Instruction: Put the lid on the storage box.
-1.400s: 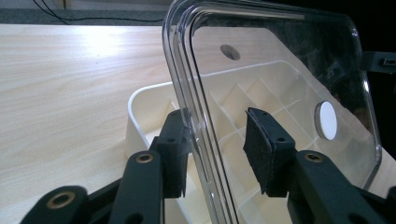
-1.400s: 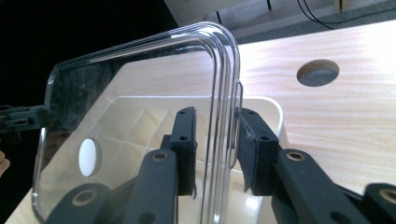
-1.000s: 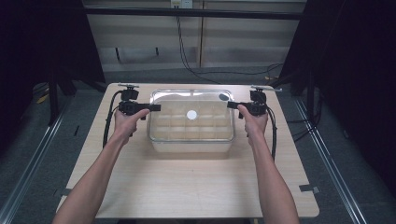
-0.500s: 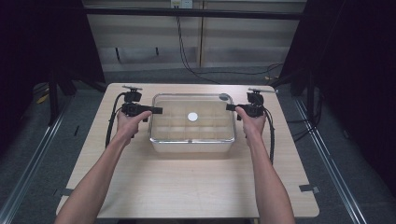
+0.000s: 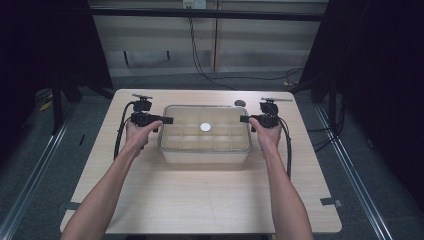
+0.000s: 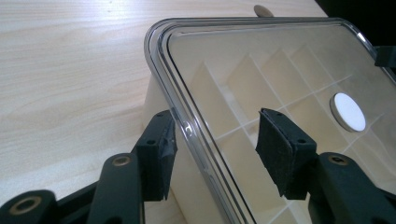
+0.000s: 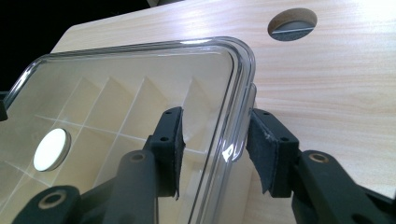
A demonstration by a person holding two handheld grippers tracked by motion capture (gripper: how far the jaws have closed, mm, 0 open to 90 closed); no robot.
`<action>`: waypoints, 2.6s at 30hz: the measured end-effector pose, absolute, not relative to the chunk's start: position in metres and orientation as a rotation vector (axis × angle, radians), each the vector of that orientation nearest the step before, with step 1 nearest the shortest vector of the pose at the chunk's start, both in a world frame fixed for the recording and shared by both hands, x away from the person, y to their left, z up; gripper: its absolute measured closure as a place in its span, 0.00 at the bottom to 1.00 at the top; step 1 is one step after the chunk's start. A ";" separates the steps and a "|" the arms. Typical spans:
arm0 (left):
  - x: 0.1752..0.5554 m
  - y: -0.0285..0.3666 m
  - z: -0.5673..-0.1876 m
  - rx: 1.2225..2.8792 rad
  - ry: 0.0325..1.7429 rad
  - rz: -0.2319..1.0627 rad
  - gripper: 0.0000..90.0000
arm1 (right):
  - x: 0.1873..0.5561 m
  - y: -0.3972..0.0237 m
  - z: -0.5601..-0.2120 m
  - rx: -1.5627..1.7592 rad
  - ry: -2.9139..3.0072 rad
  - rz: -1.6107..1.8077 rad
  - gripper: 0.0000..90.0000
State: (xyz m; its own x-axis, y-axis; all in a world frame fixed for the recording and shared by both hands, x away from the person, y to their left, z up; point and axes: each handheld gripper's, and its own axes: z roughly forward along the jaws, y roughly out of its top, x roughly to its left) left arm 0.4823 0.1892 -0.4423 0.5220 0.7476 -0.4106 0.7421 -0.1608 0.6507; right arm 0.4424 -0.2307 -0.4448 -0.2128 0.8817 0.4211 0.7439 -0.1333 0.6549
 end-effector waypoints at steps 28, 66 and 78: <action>0.462 0.189 -0.441 1.918 1.183 0.012 0.39 | 0.432 -0.231 -0.439 1.793 1.956 1.284 0.49; 0.373 0.235 -0.407 1.935 1.018 0.181 0.34 | 0.332 -0.234 -0.406 1.483 2.002 1.418 0.21; 0.332 0.245 -0.415 1.995 0.968 0.214 0.33 | 0.292 -0.240 -0.407 1.451 2.013 1.379 0.23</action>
